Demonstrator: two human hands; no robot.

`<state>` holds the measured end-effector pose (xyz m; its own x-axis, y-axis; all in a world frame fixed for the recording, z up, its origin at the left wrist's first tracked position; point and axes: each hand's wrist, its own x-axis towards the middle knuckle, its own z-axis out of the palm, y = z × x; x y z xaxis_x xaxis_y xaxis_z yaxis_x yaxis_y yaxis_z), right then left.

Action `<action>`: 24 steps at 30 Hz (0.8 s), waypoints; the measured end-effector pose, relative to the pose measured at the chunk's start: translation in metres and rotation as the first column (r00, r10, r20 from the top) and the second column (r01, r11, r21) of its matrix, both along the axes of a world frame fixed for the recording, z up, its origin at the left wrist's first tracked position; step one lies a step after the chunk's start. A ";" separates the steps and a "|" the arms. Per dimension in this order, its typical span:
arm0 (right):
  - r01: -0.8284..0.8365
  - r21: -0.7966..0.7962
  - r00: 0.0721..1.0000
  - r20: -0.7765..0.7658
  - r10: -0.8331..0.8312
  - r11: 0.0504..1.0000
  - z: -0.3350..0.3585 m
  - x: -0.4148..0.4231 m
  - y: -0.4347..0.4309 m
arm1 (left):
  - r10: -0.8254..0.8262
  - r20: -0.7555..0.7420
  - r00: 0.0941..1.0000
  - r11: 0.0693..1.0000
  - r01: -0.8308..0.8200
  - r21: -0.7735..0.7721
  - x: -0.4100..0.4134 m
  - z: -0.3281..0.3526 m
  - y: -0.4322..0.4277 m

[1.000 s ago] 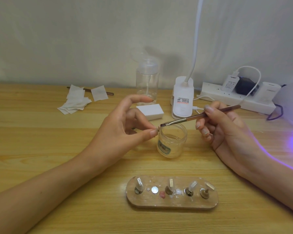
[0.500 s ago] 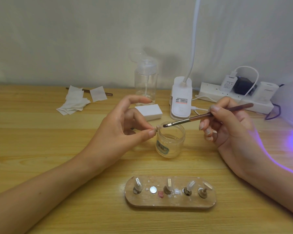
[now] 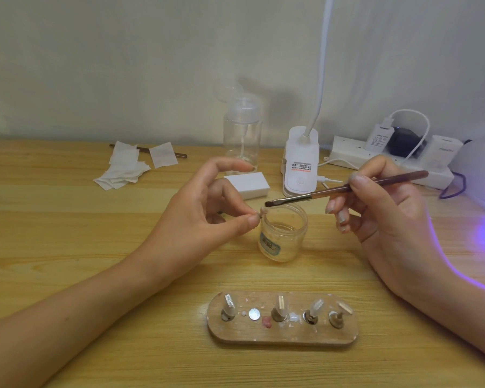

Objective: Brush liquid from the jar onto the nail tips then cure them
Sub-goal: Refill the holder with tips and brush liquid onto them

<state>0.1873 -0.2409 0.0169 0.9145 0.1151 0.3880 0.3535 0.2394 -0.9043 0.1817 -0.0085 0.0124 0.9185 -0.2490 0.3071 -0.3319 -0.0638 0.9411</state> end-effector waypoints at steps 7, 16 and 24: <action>0.067 -0.033 0.997 -0.026 -0.068 0.997 -0.002 0.001 -0.002 | 0.007 -0.001 1.000 1.000 -0.007 -0.003 -0.001 0.001 0.000; 0.042 -0.053 0.999 -0.012 -0.043 0.998 -0.001 -0.001 0.000 | 0.004 0.002 1.000 1.000 -0.004 0.003 -0.001 0.001 -0.001; 0.018 -0.024 1.000 0.015 -0.017 1.000 0.000 -0.001 0.001 | 0.004 0.013 1.000 1.000 -0.004 0.013 0.000 0.000 0.000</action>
<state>0.1865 -0.2398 0.0172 0.9108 0.1087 0.3984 0.3704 0.2111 -0.9045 0.1813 -0.0087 0.0121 0.9155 -0.2491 0.3160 -0.3440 -0.0772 0.9358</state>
